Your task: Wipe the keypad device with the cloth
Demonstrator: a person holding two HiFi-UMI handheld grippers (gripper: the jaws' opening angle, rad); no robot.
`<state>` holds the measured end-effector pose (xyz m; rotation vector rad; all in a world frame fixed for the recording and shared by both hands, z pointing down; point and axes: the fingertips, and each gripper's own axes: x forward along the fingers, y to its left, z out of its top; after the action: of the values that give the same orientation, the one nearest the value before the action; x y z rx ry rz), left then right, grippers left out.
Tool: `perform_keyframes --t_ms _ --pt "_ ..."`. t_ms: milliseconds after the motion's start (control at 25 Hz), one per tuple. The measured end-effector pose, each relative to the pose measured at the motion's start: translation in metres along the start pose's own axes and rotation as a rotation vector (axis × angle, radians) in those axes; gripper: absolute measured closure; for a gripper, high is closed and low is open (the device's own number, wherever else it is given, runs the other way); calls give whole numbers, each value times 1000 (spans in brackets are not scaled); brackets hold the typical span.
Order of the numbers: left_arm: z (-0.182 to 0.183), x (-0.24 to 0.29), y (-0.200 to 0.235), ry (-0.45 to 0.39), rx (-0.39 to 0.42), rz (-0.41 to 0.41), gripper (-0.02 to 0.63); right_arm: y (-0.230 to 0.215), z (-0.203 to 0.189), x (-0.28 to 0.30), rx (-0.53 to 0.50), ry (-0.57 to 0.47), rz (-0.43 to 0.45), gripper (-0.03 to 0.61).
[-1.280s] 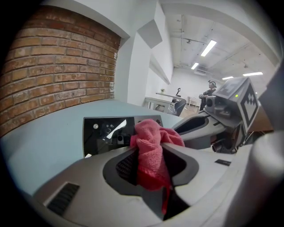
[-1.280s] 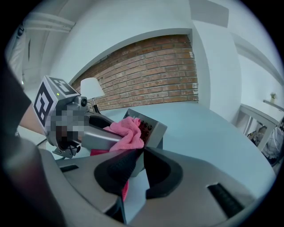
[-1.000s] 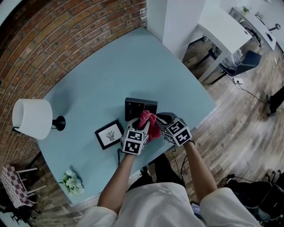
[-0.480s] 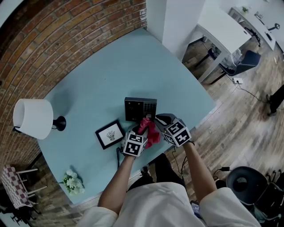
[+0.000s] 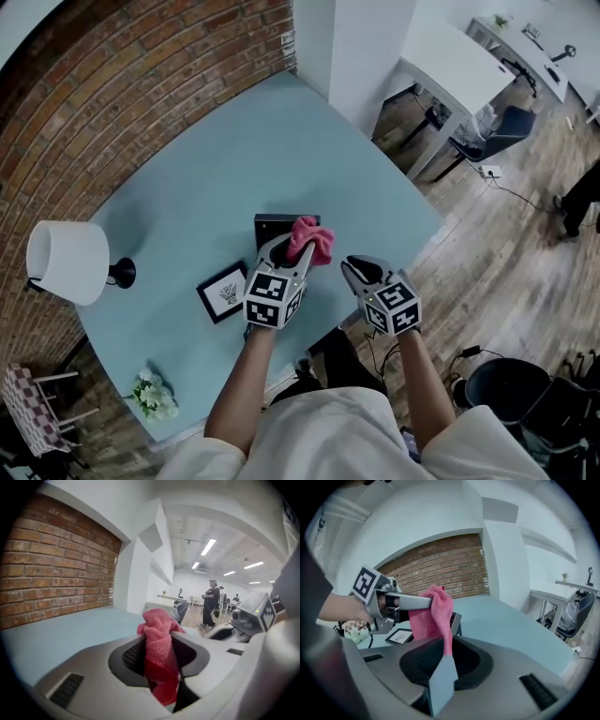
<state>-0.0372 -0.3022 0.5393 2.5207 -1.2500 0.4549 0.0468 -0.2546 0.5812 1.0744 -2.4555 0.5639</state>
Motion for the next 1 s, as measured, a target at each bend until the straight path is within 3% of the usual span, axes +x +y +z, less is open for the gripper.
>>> perform_keyframes --t_ms 160,360,1000 --pt "12 30 1 38 35 3 453 0 0 -19 29 -23 -33 499" --pt "-22 51 -1 146 57 3 453 3 0 -33 37 -41 -42 500" --pt "-101 36 -27 342 93 -48 453 12 12 -42 65 -80 -33 500"
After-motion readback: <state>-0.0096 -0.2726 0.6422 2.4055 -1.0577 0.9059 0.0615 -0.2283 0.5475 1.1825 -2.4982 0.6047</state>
